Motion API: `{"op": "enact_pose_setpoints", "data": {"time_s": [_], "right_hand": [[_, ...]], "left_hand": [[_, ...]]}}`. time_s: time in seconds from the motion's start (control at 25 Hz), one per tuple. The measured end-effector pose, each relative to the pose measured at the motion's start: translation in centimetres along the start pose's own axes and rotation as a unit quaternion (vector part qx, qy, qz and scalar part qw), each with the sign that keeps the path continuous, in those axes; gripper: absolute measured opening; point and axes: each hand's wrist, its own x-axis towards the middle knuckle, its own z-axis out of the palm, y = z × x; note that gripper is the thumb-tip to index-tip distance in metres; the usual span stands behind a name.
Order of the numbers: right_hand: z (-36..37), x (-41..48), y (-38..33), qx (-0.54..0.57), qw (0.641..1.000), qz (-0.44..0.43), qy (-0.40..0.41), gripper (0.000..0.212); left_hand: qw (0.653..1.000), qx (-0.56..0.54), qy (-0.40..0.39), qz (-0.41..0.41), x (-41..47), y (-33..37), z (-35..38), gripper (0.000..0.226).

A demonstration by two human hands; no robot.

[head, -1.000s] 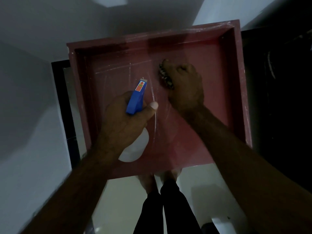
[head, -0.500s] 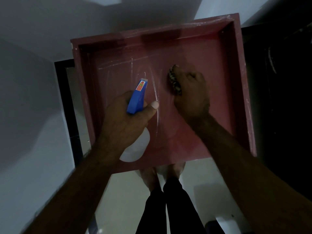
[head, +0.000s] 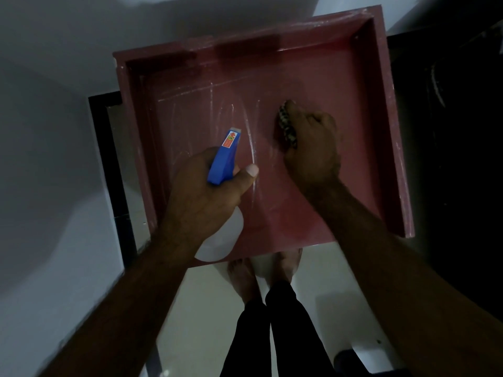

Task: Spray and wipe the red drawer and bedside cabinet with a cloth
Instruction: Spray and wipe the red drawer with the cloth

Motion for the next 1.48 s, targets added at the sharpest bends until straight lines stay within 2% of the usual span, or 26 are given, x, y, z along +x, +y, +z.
{"op": "enact_pose_setpoints", "data": {"time_s": [0.08, 0.24, 0.32, 0.4, 0.48, 0.68, 0.88, 1.08, 1.28, 1.48], "right_hand": [[0.4, -0.4, -1.1, -0.001, 1.000, 0.009, -0.001, 0.058], [0.4, -1.1, -1.8, -0.015, 0.996, -0.069, -0.055, 0.075], [0.0, -1.0, -0.8, -0.009, 0.997, -0.063, -0.045, 0.068], [-0.1, -0.9, -0.1, 0.004, 1.000, -0.010, -0.009, 0.059], [0.1, -1.2, -0.7, 0.002, 1.000, 0.023, 0.003, 0.060], [0.2, -2.6, -1.8, -0.001, 0.996, -0.082, -0.042, 0.072], [0.0, -2.5, -0.3, 0.024, 0.999, 0.026, 0.003, 0.063], [0.3, -3.3, -0.9, 0.032, 0.993, -0.076, -0.079, 0.069], [-0.2, -3.4, 0.0, 0.012, 0.999, 0.003, -0.035, 0.068], [0.1, -4.7, -1.2, 0.000, 0.997, -0.052, -0.062, 0.075]], "left_hand": [[1.000, 0.006, 0.003, 0.002, -0.1, -0.2, 0.0, 0.032], [1.000, 0.006, 0.004, -0.005, -0.3, -0.5, 0.1, 0.035], [1.000, -0.004, 0.000, -0.005, -0.5, -0.6, 0.2, 0.034], [1.000, -0.010, -0.007, -0.003, -0.5, -0.7, 0.3, 0.033], [1.000, -0.005, -0.007, -0.001, -0.4, -0.8, 0.3, 0.033], [1.000, -0.012, 0.007, -0.008, -0.2, -0.8, 0.3, 0.029], [1.000, -0.017, 0.009, -0.001, -0.3, -1.2, 0.1, 0.031], [1.000, -0.006, 0.010, 0.020, -0.6, -1.4, -0.4, 0.030], [0.999, -0.002, 0.017, 0.041, -1.4, -1.8, -1.1, 0.034], [0.999, -0.008, 0.022, 0.049, -2.3, -2.1, -1.3, 0.034]]}}
